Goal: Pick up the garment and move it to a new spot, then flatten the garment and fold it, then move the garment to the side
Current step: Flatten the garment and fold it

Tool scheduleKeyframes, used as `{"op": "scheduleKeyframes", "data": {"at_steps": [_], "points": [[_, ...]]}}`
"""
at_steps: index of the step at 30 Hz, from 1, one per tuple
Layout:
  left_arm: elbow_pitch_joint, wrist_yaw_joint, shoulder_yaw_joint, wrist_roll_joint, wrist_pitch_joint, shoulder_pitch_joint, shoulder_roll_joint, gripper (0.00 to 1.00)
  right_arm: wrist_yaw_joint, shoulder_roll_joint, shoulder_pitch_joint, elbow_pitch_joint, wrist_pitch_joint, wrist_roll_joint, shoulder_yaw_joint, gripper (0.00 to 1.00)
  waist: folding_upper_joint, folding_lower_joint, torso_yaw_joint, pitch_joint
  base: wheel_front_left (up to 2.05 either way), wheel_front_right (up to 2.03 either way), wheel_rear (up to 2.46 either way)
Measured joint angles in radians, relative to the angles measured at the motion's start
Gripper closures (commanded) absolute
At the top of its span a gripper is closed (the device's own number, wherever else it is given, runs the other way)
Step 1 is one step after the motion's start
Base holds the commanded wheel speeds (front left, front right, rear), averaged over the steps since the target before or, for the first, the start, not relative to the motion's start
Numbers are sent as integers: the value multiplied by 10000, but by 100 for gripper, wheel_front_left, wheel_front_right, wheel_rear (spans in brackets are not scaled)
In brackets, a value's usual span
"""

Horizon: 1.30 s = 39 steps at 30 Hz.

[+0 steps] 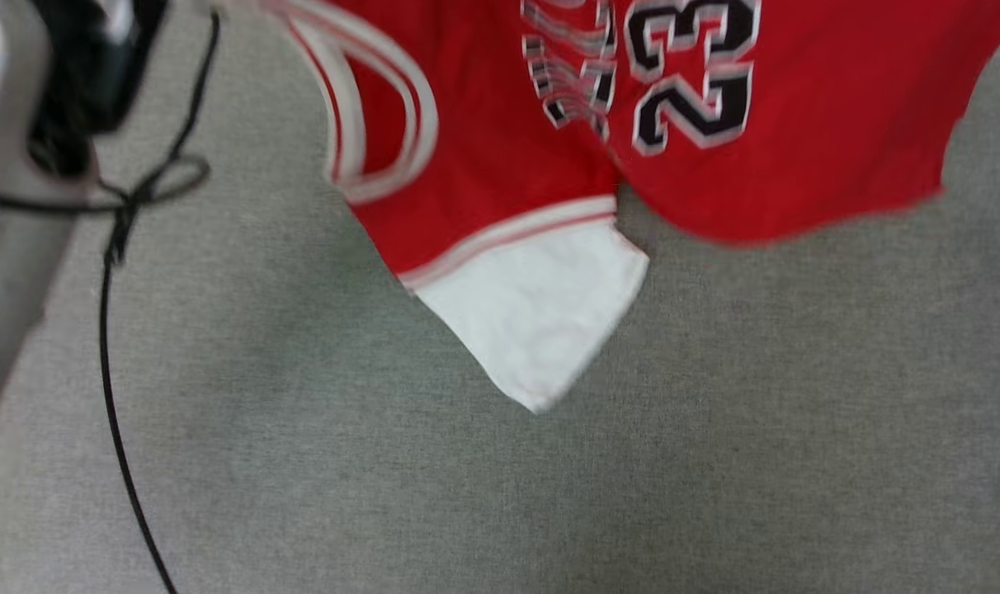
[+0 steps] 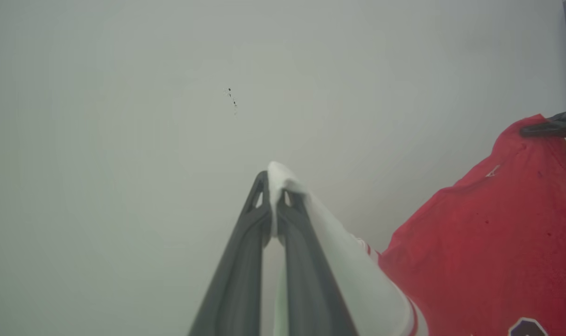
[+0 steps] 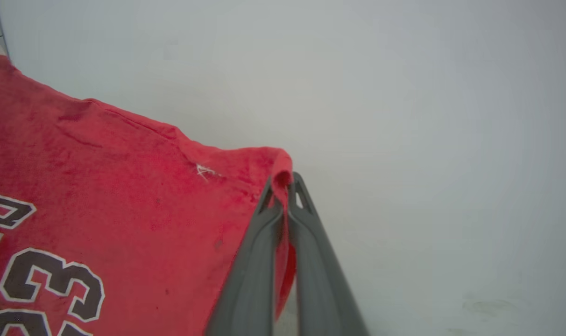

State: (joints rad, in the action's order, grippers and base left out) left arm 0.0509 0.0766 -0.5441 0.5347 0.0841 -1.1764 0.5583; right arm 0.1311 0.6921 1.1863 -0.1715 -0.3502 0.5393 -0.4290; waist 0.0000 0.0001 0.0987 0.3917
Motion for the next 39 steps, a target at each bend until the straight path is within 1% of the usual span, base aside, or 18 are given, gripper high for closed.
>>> {"op": "scheduleKeyframes", "data": {"at_steps": [4,6,11,15,20,23,26,32,38,39], "points": [[934,-399,144,-100,-31,-1930,-316,100,0,-291,1399,-431,-35,-600,190,100,0,0,-87,577,0,0,0],[1459,-640,163,-169,-27,-2836,-451,100,0,-389,2086,-761,17,-941,163,100,0,0,-106,853,0,0,0],[2855,-1064,244,-374,127,-4736,-767,100,0,-679,3723,-1632,366,-1649,-4,100,0,1,-77,1424,0,0,0],[3638,-1300,286,-483,318,-5795,-892,100,0,-984,4740,-2307,629,-2000,-330,100,0,1,-30,1729,0,0,0],[4621,-1563,253,-468,652,-6519,-988,100,0,-1093,5604,-3026,1062,-2155,-765,100,0,0,68,2017,0,0,0],[5195,-1710,82,-366,897,-6419,-1103,100,0,-1147,5594,-3467,1427,-2107,-1139,100,0,0,166,2141,0,0,0],[5674,-1824,-65,-268,1122,-5991,-1160,100,0,-1162,5313,-3802,1779,-1923,-1561,100,0,0,222,2204,0,0,0],[6084,-1960,-520,0,1511,-4517,-1229,100,0,-1104,3999,-4203,2512,-1229,-2581,100,0,0,193,2070,0,0,0],[5703,-1996,-621,334,1720,-2217,-909,100,0,-928,2427,-4265,3074,-391,-3386,100,0,0,81,1769,0,0,0],[5474,-1919,-617,416,1745,-1324,-861,100,0,-884,1795,-4238,3296,-107,-3565,100,0,-1,57,1605,0,0,0]]}}
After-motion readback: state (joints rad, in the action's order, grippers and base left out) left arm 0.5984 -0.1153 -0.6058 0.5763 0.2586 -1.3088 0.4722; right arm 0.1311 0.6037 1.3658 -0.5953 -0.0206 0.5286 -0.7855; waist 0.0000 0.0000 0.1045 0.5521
